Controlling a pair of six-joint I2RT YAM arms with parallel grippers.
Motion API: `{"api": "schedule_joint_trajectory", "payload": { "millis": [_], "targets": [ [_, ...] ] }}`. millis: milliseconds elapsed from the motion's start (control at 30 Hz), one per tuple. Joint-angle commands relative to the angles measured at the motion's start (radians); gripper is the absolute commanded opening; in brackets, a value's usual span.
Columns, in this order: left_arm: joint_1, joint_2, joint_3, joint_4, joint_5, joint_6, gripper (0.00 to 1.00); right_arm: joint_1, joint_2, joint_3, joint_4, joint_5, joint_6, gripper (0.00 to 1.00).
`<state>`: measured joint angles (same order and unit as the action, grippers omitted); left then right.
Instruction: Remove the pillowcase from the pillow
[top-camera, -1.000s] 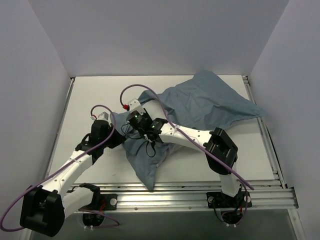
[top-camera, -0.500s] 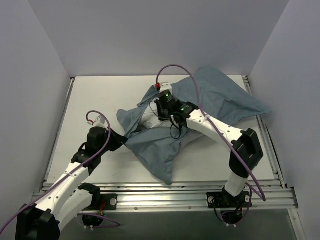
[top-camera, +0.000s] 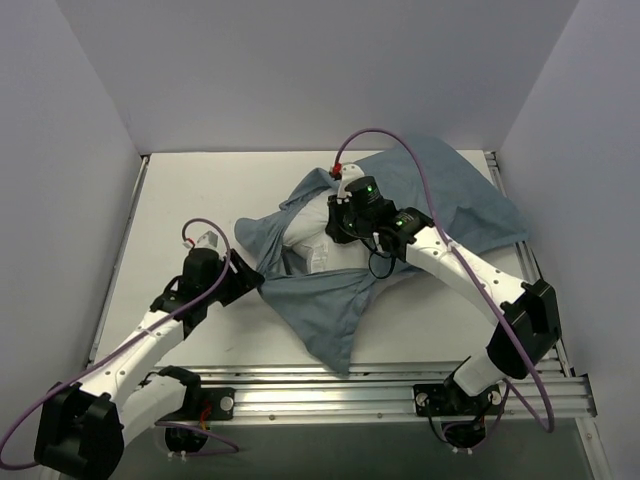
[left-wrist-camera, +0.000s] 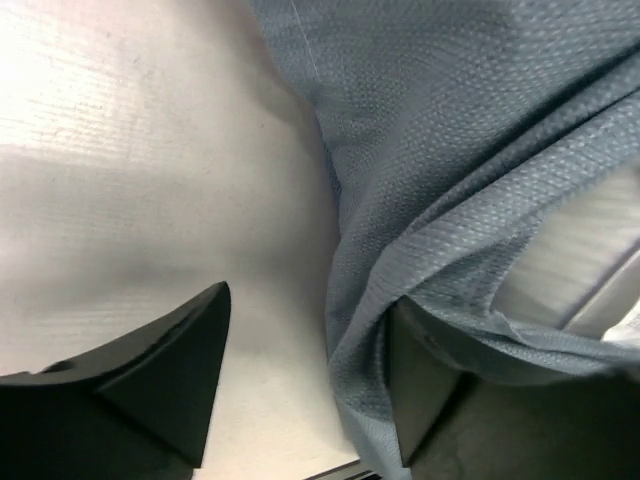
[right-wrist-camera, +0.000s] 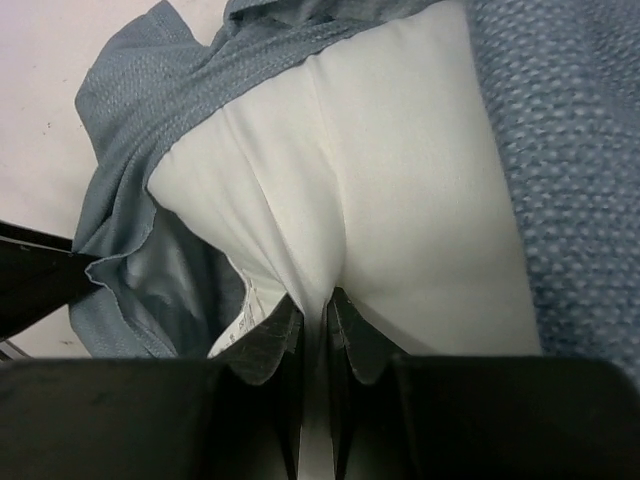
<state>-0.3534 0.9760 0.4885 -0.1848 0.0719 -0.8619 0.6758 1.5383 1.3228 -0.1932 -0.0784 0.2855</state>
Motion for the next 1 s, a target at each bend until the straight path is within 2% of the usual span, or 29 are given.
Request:
{"api": "schedule_joint_trajectory", "payload": {
  "millis": [0, 33, 133, 300, 433, 533, 667, 700, 733, 800, 833, 967],
  "targets": [
    [0.01, 0.012, 0.126, -0.07, -0.038, 0.087, 0.71, 0.011, -0.098, -0.025, 0.095, 0.069, -0.066, 0.0],
    [0.01, 0.018, 0.159, -0.073, -0.04, 0.124, 0.8, 0.021, -0.099, -0.045, 0.103, 0.069, -0.068, 0.0],
    [0.007, 0.052, 0.28, -0.067, -0.023, 0.203, 0.87, 0.053, -0.098, -0.065, 0.107, 0.077, -0.074, 0.0],
    [-0.019, 0.148, 0.402, -0.035, 0.017, 0.34, 0.88, 0.096, -0.08, -0.08, 0.129, 0.109, -0.069, 0.0],
    [-0.084, 0.234, 0.455, -0.047, 0.023, 0.402, 0.86, 0.119, -0.063, -0.08, 0.146, 0.115, -0.065, 0.0],
    [-0.113, 0.297, 0.47, -0.065, -0.015, 0.405, 0.78, 0.134, -0.049, -0.076, 0.149, 0.118, -0.063, 0.0],
    [-0.113, 0.358, 0.458, -0.082, -0.113, 0.377, 0.47, 0.148, -0.059, -0.07, 0.137, 0.127, -0.071, 0.0],
    [-0.102, 0.362, 0.455, -0.087, -0.163, 0.361, 0.33, 0.149, -0.067, -0.071, 0.132, 0.127, -0.075, 0.0],
    [-0.093, 0.365, 0.453, -0.094, -0.181, 0.354, 0.27, 0.149, -0.075, -0.074, 0.12, 0.134, -0.077, 0.0],
    [-0.067, 0.356, 0.441, -0.108, -0.242, 0.313, 0.21, 0.148, -0.112, -0.083, 0.11, 0.147, -0.086, 0.0],
    [-0.032, 0.346, 0.429, -0.107, -0.254, 0.295, 0.15, 0.146, -0.125, -0.091, 0.092, 0.153, -0.095, 0.0],
    [0.054, 0.277, 0.352, -0.067, -0.273, 0.215, 0.1, 0.13, -0.242, -0.12, 0.063, 0.152, -0.108, 0.0]
  ]
}}
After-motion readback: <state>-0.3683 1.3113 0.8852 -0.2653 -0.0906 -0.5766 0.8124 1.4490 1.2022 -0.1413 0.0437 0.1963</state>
